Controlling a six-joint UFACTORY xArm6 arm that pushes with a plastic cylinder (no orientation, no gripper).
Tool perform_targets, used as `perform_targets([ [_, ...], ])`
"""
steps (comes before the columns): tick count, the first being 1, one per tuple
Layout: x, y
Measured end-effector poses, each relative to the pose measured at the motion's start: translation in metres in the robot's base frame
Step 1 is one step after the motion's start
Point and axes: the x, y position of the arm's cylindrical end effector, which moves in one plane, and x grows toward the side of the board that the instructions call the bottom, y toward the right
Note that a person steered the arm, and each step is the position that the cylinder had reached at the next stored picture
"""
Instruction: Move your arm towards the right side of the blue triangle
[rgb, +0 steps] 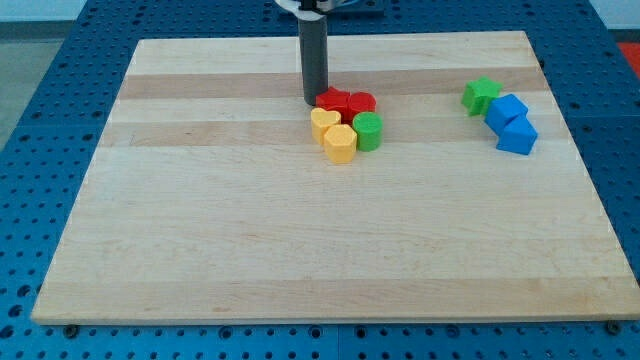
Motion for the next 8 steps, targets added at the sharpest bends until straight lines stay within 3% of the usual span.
perform_targets([
  [2, -0.001, -0.001],
  [4, -0.034, 0.029],
  [6, -0.036, 0.165],
  [8, -0.044, 0.258],
])
